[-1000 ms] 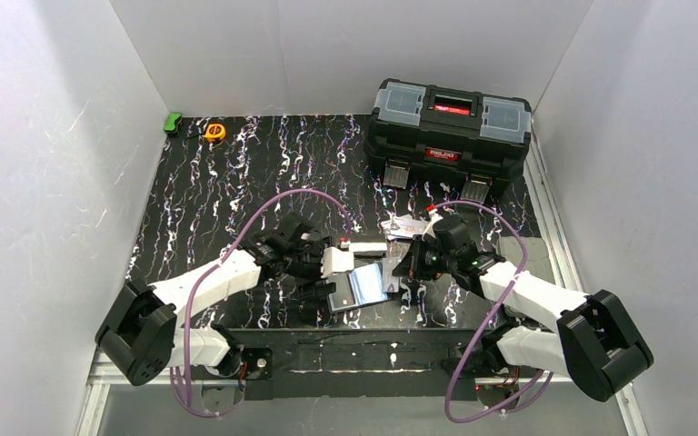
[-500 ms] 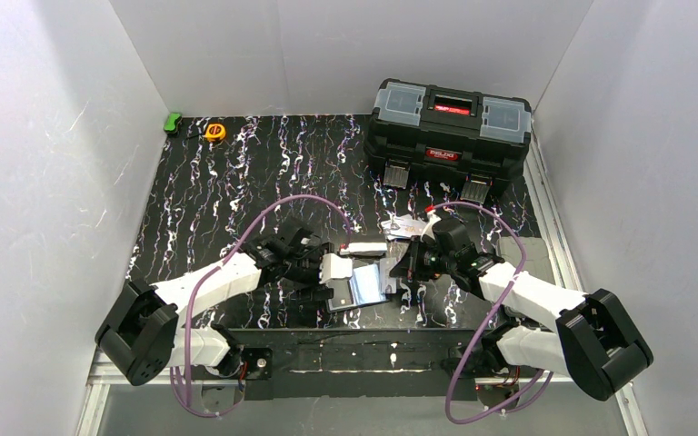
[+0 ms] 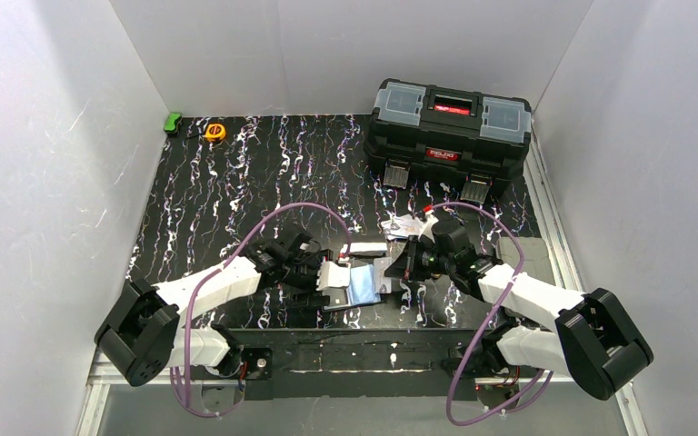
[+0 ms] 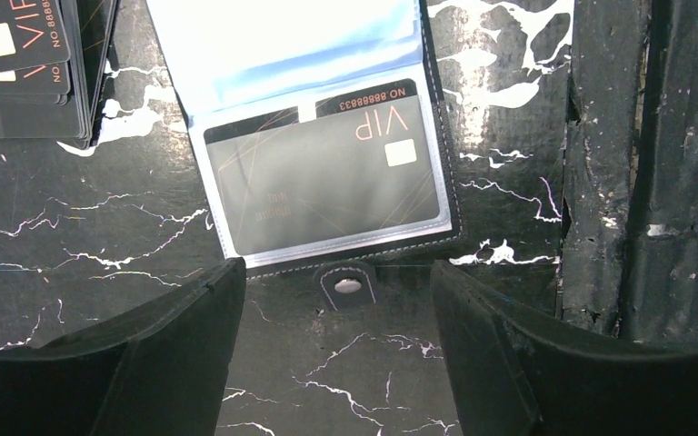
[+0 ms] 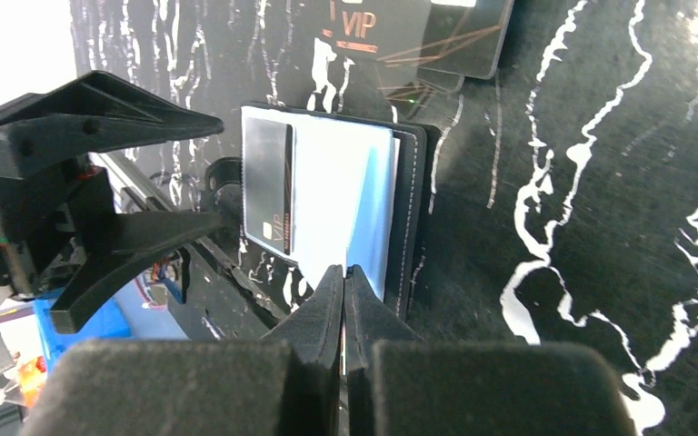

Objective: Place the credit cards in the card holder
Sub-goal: Turn over the card slot in the card holder.

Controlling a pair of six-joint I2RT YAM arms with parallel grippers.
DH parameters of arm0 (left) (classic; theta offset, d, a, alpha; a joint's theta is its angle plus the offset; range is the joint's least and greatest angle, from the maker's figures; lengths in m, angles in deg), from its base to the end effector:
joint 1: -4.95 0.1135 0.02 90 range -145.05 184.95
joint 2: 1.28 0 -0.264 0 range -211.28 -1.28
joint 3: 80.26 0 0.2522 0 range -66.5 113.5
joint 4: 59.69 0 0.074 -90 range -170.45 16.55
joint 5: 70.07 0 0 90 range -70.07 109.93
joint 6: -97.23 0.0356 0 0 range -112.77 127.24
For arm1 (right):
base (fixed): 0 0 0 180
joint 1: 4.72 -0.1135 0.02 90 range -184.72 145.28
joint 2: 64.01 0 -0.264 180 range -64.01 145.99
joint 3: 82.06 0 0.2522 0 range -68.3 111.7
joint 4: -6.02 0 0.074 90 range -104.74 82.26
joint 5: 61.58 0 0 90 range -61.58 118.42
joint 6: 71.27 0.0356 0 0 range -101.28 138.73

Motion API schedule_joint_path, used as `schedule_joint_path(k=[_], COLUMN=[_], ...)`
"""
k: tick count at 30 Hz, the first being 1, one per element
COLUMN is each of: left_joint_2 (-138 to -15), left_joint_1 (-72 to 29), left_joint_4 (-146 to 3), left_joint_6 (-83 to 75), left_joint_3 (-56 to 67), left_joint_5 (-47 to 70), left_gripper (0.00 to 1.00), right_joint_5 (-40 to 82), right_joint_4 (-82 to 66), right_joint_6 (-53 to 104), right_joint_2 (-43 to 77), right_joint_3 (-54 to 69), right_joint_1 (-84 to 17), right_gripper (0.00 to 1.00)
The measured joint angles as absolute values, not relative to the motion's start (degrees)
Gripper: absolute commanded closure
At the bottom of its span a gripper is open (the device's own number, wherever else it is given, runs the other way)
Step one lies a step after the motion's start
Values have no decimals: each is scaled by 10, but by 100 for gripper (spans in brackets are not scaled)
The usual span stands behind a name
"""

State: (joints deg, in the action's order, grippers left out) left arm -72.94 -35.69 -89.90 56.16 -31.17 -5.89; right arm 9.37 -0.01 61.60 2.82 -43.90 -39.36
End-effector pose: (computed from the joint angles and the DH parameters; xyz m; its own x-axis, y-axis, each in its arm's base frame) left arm 0.1674 -0.1641 0.1828 0.1957 0.7263 -0.6589 0.9721 -0.0550 0.2282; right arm 0.1793 0.1380 0.1739 -0.8590 0.1882 -0.4761 -0.2369 0.6783 0.6955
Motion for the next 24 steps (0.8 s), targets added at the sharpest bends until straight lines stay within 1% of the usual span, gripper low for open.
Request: schedule_joint_path(k=[10, 24], left_joint_2=[-726, -723], left_joint_1=[-357, -357], left_joint_4=[-902, -901], left_joint_6=[577, 583], left_joint_3=[-320, -320], left_joint_5=[-58, -58], left_gripper=[28, 28], right_joint_5=[46, -18], right_joint_4=[78, 131], right_joint_6=[645, 653], right_joint_2=[50, 118], right_joint_3=[-446, -443], right_joint_1=[-394, -395], right_gripper=[99, 99])
